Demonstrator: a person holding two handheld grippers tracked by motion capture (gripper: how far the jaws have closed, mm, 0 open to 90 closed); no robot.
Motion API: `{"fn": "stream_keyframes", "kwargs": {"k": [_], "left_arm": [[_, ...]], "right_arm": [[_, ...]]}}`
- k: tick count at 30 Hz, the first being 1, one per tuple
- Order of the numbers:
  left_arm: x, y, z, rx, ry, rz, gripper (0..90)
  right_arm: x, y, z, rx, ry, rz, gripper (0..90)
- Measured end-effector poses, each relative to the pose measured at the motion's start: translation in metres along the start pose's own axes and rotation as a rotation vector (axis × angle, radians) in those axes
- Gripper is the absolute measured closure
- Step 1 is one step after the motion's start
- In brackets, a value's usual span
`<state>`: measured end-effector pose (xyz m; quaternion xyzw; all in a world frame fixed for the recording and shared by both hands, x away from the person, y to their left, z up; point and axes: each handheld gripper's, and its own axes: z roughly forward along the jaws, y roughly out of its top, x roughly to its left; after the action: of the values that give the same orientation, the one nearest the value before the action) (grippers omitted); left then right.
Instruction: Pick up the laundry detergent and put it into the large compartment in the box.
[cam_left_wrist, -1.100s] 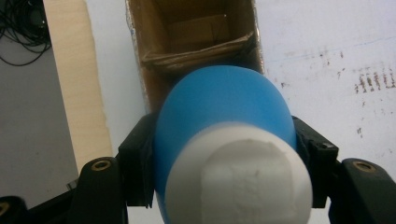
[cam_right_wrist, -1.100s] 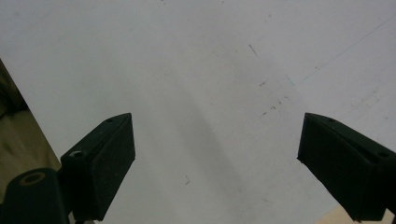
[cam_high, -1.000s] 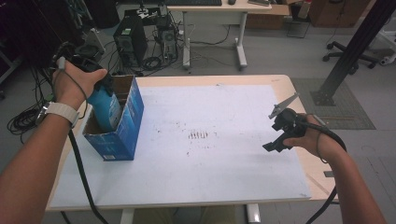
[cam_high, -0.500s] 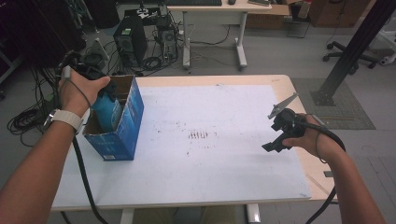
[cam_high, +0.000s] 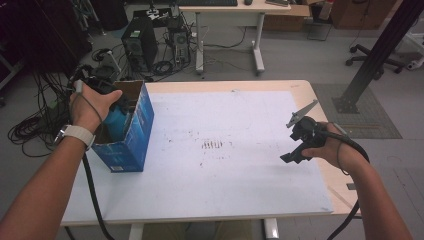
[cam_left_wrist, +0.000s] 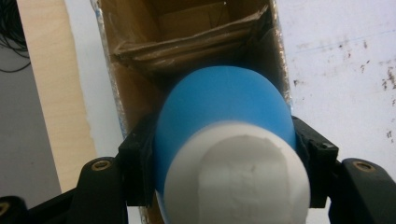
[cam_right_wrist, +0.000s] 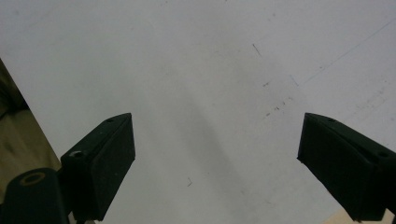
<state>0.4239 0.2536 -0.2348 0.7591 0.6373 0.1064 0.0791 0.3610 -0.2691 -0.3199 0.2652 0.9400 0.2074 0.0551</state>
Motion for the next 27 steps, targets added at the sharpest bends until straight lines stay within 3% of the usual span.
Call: {"fn": "stream_keyframes", "kwargs": {"k": [16,27], "left_arm": [[-0.002,-0.005,0.026,0.015,-0.001,0.006,37.4],[0.000,-0.008,0.035,0.014,-0.002,0.010,37.4]], "right_arm": [[-0.001,-0.004,0.002,0.007,0.001,0.012,11.1],[-0.001,-0.005,0.003,0.005,0.005,0.011,11.1]]}}
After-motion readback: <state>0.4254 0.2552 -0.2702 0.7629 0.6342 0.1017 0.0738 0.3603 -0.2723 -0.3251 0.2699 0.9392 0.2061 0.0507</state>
